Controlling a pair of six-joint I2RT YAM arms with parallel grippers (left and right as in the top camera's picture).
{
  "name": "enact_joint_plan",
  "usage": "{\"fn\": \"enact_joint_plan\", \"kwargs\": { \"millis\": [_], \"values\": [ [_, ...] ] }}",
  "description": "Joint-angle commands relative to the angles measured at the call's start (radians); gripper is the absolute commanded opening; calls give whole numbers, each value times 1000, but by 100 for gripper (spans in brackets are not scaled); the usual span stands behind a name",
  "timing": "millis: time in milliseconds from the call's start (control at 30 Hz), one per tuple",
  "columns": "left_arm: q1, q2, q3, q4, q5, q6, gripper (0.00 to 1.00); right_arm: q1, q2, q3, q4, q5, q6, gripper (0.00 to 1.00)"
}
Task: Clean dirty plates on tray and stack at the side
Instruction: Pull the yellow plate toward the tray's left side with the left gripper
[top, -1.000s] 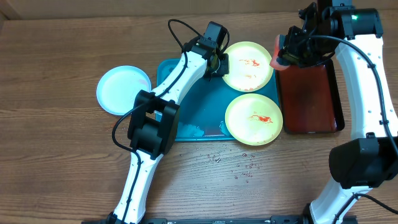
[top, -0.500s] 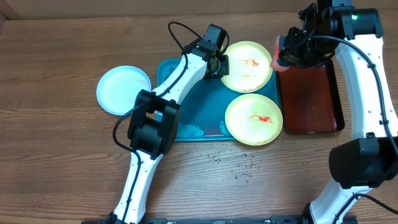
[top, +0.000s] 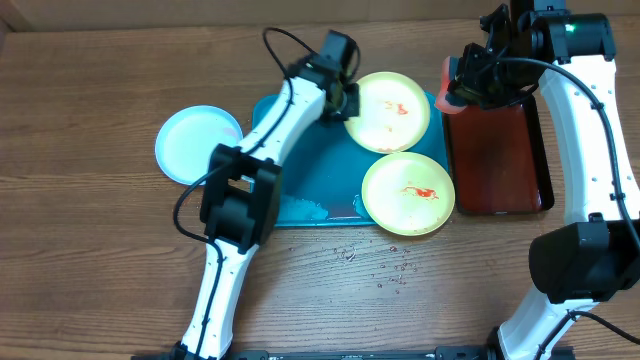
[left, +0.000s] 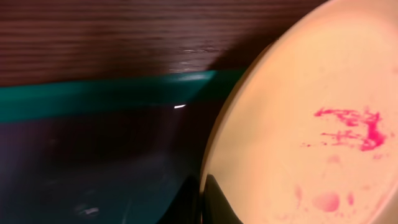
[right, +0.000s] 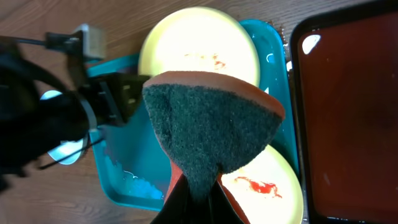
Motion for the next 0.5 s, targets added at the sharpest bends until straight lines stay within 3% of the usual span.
{"fn": "enact_joint_plan", "kwargs": {
  "millis": [0, 300, 467],
  "values": [
    [73, -3, 135, -122, -21, 123, 4, 5, -28, 4, 14, 3, -6, 4],
    [181, -2, 222, -472, 44, 334, 4, 44, 2, 4, 36, 2, -6, 4],
    [181, -2, 219, -539, 44, 399, 4, 114, 44, -16, 63, 2, -2, 4]
  ]
}}
